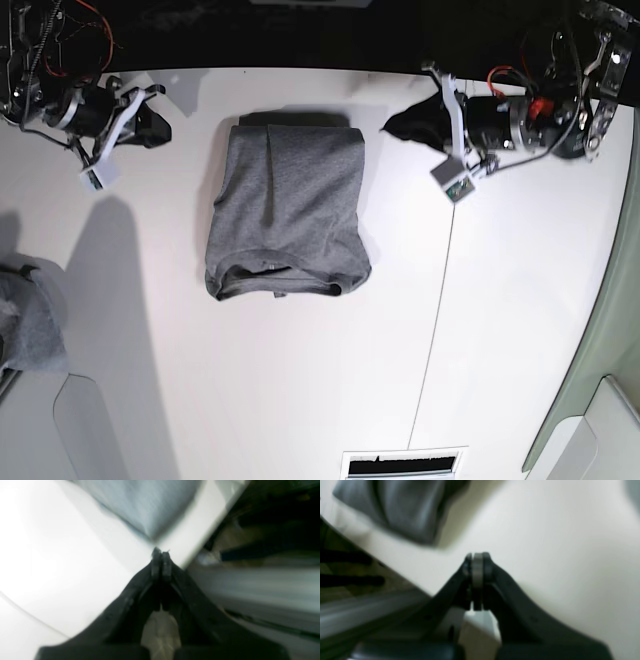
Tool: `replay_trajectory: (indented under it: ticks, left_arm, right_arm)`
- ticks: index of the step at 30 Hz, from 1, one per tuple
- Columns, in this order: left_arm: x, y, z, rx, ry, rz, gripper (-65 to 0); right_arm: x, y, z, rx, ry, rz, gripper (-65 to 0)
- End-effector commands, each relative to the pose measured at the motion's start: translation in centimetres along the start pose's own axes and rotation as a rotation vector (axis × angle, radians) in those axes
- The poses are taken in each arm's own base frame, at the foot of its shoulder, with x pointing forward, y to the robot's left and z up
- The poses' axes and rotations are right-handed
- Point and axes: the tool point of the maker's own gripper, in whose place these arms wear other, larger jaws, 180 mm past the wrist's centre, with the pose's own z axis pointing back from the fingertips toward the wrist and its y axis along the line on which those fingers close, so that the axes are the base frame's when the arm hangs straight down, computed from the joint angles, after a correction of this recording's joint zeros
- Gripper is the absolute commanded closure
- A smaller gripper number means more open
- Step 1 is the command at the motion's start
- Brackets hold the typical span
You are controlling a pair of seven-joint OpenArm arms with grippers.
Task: Layout the t-shirt on the table in an organized manner, then fold the t-shirt properly
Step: 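Release the folded shirt and withdraw both grippers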
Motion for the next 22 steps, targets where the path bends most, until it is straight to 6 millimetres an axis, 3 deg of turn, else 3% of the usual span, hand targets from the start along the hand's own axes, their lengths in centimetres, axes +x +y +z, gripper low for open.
replay_trajectory:
  ticks: [1, 4, 10, 14, 17, 22]
  left_arm:
    - [-1.6, -1.0, 0.4, -0.022, 0.030, 0.008, 0.0]
    - [-6.4, -2.9, 0.5, -0.039, 0.135, 0.060, 0.0]
    - [-12.2, -5.6, 0.0, -0.047, 0.238, 0.085, 0.0]
    - [-16.0, -5.3, -1.7, -0.035, 0.296, 0.053, 0.0]
    - [-20.3, -5.0, -3.6, -0.008, 0.399, 0.050, 0.0]
    - [-25.9, -2.8, -7.3, 0.102, 0.571, 0.112, 0.0]
  right_arm:
    - [-1.0, 0.3, 0.6, 0.013, 0.012, 0.003, 0.0]
    - [-5.1, 1.1, 1.3, 0.026, 0.099, -0.017, 0.0]
    - [-13.1, 2.7, 2.7, 0.011, 0.264, -0.035, 0.0]
    - [-16.4, 3.0, 2.6, -0.023, 0.358, 0.069, 0.0]
    - [-19.6, 3.3, 2.3, -0.024, 0.473, 0.153, 0.0]
    - [-22.3, 2.9, -0.7, 0.011, 0.521, 0.227, 0.0]
